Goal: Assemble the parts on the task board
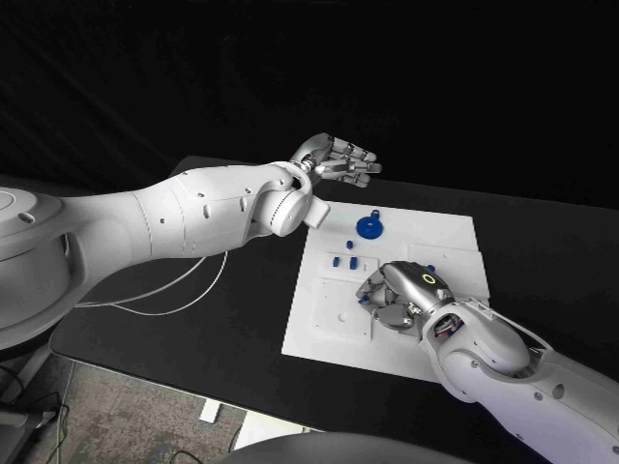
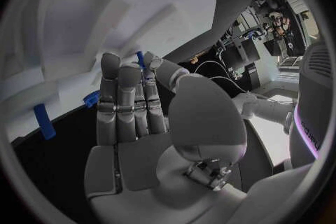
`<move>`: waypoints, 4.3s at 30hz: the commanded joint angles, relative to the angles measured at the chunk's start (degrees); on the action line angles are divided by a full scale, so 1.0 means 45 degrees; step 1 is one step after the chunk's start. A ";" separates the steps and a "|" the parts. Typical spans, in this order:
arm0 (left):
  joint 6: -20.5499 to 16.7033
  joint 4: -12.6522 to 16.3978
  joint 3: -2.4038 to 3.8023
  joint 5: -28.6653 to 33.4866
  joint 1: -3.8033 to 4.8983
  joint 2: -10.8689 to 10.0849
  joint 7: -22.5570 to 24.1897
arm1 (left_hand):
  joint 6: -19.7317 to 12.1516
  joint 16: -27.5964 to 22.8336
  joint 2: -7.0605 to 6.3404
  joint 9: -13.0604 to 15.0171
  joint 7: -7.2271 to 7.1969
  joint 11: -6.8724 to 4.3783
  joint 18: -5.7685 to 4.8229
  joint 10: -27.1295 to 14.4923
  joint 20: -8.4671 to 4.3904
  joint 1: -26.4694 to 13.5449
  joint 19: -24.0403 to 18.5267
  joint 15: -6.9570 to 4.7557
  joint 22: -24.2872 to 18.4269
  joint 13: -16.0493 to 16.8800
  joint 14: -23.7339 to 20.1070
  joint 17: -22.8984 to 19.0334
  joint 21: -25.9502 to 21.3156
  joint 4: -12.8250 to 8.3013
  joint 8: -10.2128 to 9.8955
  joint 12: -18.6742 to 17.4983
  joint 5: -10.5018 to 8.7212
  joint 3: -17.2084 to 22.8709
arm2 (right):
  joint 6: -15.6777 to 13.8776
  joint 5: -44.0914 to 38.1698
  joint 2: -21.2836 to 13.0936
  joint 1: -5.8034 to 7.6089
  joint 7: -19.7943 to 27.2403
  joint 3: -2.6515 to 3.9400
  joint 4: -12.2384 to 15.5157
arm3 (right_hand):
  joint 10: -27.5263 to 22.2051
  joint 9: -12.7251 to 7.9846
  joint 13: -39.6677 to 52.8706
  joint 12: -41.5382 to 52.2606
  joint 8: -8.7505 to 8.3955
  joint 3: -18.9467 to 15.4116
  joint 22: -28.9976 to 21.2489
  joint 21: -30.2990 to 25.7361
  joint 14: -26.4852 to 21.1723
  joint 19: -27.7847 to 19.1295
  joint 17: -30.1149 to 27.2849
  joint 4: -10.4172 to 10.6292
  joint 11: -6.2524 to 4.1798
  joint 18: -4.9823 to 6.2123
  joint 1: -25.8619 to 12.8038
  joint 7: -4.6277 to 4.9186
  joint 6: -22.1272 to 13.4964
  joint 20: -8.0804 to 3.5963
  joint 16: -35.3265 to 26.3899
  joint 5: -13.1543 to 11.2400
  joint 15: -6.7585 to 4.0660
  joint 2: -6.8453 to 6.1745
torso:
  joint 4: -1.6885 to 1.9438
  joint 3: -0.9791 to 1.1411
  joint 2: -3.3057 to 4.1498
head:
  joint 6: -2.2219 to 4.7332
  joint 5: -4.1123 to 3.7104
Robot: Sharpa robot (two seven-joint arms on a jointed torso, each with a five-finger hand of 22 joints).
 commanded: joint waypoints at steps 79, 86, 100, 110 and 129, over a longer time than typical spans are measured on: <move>0.0506 0.0003 0.0011 0.0182 0.0043 -0.0118 0.0132 | -0.0859 0.0182 0.0005 -0.0040 0.0065 -0.0036 -0.0141 0.0071 -0.0095 -0.0002 0.0326 -0.0167 -0.0169 0.0013 0.0326 0.0071 0.0262 0.0186 -0.0003 -0.0034 -0.0101 -0.0183 | 0.0416 0.1378 -0.2108 0.0985 -0.1236 0.1488 0.1511 | -0.3348 -0.0673 -0.0057 0.0038 -0.0023 -0.3359 -0.1038 -0.1866 -0.0225 0.0887 -0.1297 0.1692 0.0624 0.0657 0.0002 0.0433 -0.2890 0.0784 0.0679 0.1995 0.0725 -0.0805 | -0.0101 0.0005 0.0006 | 0.0567 -0.1118; 0.0536 0.0097 0.0011 0.0201 0.0046 -0.0175 0.0115 | -0.0955 0.0184 0.0013 -0.0038 0.0069 -0.0034 -0.0139 0.0070 -0.0093 -0.0002 0.0321 -0.0167 -0.0174 0.0013 0.0325 0.0072 0.0260 0.0194 0.0008 -0.0033 -0.0101 -0.0210 | 0.1178 0.1067 -0.2295 0.1080 -0.1520 0.1664 0.1020 | -0.3115 -0.0675 -0.0056 0.0029 -0.0029 -0.2315 -0.0590 -0.1820 -0.0258 0.0825 -0.1264 0.1565 0.0532 0.0631 -0.0080 0.0434 -0.2906 0.0707 0.0767 0.1744 0.0655 -0.0976 | -0.0129 0.0040 0.0013 | 0.0647 -0.1246; 0.0525 0.0207 0.0012 0.0334 0.0046 -0.0223 0.0100 | -0.0902 0.0175 0.0022 -0.0038 0.0068 -0.0030 -0.0151 0.0064 -0.0081 0.0030 0.0284 -0.0156 -0.0191 0.0012 0.0300 0.0069 0.0243 0.0175 0.0006 -0.0035 -0.0088 -0.0250 | 0.2858 0.0467 -0.2026 0.1103 -0.2548 0.1701 0.0284 | -0.3531 -0.0670 -0.0047 0.0046 -0.0019 -0.3813 -0.0963 -0.2228 -0.0320 0.0939 -0.1355 0.2406 0.0634 0.0558 0.0077 0.0284 -0.3264 0.0813 0.0724 0.0107 0.0751 -0.1043 | -0.0090 0.0009 0.0024 | 0.0667 -0.1387; 0.0602 0.0129 0.0012 0.0379 0.0045 -0.0215 0.0056 | -0.0895 0.0175 0.0043 -0.0038 0.0067 -0.0033 -0.0154 0.0069 -0.0082 0.0035 0.0275 -0.0158 -0.0200 0.0012 0.0295 0.0070 0.0241 0.0164 0.0005 -0.0035 -0.0078 -0.0252 | 0.2996 0.0408 -0.1833 0.1102 -0.2554 0.1684 0.0159 | -0.3078 -0.0672 -0.0050 0.0036 -0.0021 -0.3435 -0.1059 -0.2170 -0.0276 0.0975 -0.1363 0.2366 0.0504 0.0485 0.0157 0.0284 -0.3210 0.0707 0.0715 0.0122 0.0637 -0.0952 | -0.0128 0.0025 0.0012 | 0.0661 -0.1541; 0.0671 0.0038 0.0012 0.0384 0.0045 -0.0194 -0.0059 | -0.0742 0.0163 0.0087 -0.0029 0.0058 -0.0030 -0.0153 0.0052 -0.0080 0.0040 0.0264 -0.0151 -0.0205 0.0012 0.0271 0.0067 0.0249 0.0135 0.0016 -0.0034 -0.0078 -0.0234 | 0.3072 0.0411 -0.1624 0.1096 -0.2256 0.1631 0.0002 | -0.2068 -0.0662 -0.0051 0.0033 -0.0010 -0.0865 -0.0278 -0.1943 -0.0235 0.0780 -0.1261 0.1793 0.0288 0.0437 -0.0244 0.0501 -0.2221 0.0554 0.0690 0.0095 0.0512 -0.0982 | -0.0107 0.0010 0.0012 | 0.0573 -0.1473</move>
